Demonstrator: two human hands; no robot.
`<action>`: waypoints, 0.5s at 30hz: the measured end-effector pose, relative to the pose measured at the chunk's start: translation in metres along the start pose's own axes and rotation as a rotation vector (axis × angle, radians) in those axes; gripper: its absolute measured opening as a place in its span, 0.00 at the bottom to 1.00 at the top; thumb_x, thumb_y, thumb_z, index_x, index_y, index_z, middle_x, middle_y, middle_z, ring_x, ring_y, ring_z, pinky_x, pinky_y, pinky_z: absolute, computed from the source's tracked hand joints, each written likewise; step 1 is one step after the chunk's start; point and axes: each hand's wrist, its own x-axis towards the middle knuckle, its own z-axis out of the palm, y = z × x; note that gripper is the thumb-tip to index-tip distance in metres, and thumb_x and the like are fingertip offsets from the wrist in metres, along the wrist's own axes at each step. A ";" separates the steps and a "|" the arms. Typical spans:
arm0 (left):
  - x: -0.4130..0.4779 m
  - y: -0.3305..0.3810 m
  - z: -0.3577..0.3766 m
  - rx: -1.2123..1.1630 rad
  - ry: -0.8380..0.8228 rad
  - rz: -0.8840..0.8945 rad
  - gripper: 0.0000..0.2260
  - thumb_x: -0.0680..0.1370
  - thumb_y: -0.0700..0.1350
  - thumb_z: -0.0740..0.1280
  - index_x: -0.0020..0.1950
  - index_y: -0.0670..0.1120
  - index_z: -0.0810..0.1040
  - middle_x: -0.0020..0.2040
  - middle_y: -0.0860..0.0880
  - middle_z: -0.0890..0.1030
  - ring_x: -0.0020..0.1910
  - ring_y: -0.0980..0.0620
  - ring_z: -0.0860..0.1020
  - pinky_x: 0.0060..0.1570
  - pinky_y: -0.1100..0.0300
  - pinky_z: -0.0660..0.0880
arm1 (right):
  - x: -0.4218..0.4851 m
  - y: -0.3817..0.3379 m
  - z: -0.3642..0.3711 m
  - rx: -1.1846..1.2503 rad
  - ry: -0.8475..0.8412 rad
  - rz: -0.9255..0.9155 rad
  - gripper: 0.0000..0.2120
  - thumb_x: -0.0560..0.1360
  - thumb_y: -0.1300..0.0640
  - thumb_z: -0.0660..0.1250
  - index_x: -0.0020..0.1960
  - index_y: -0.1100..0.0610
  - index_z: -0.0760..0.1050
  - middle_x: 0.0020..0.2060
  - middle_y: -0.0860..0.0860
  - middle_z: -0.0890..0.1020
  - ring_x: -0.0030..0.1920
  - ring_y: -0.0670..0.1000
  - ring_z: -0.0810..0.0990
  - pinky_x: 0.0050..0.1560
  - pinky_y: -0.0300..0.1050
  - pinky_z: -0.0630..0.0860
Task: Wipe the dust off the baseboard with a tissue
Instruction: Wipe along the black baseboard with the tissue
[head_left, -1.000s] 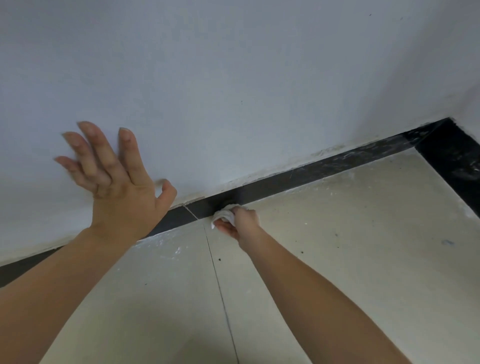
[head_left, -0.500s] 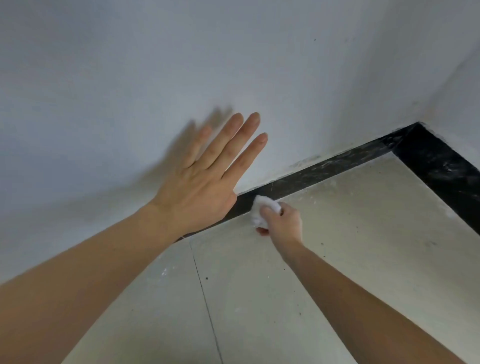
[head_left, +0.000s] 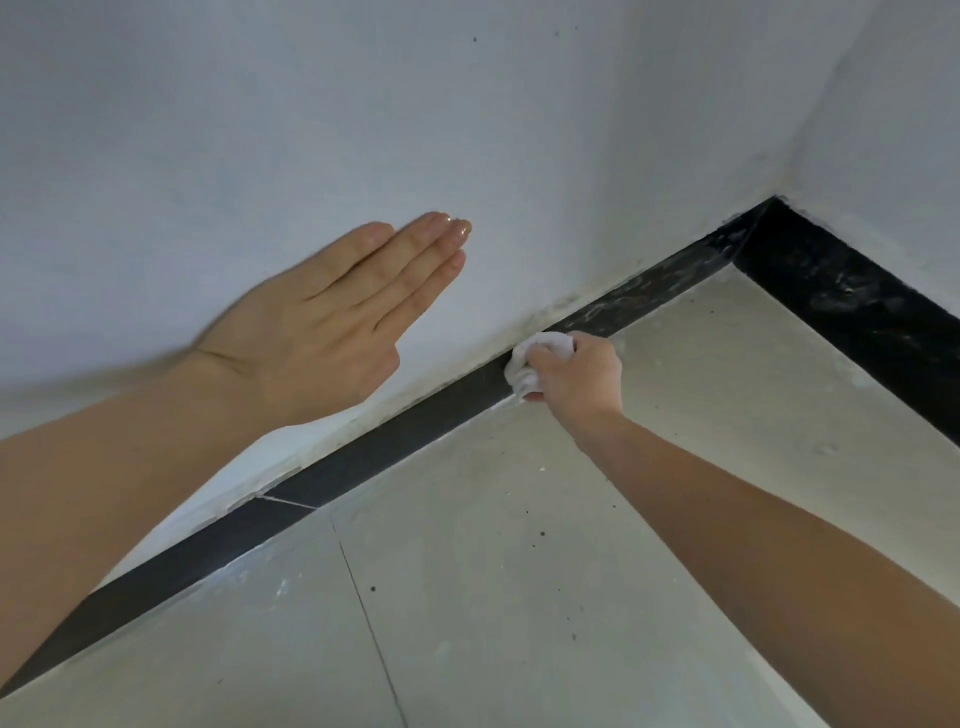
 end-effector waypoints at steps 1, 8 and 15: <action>-0.001 0.000 0.000 0.002 0.003 -0.001 0.29 0.80 0.47 0.51 0.78 0.36 0.53 0.78 0.40 0.54 0.77 0.44 0.56 0.75 0.51 0.53 | 0.007 0.004 -0.002 0.047 0.044 0.041 0.05 0.73 0.60 0.63 0.43 0.58 0.78 0.36 0.53 0.82 0.35 0.51 0.81 0.36 0.44 0.82; 0.003 -0.001 -0.002 -0.016 0.002 0.007 0.29 0.79 0.47 0.52 0.78 0.37 0.55 0.78 0.41 0.56 0.76 0.45 0.58 0.74 0.51 0.56 | 0.042 0.003 -0.057 0.341 0.425 0.248 0.11 0.74 0.61 0.60 0.55 0.58 0.76 0.39 0.51 0.82 0.34 0.51 0.84 0.27 0.37 0.78; 0.003 -0.002 -0.002 -0.008 0.022 0.015 0.30 0.77 0.47 0.56 0.77 0.37 0.58 0.77 0.41 0.59 0.75 0.46 0.60 0.73 0.51 0.55 | -0.018 0.040 0.015 -0.009 -0.244 0.196 0.05 0.67 0.63 0.65 0.33 0.59 0.71 0.28 0.51 0.74 0.31 0.51 0.76 0.31 0.41 0.77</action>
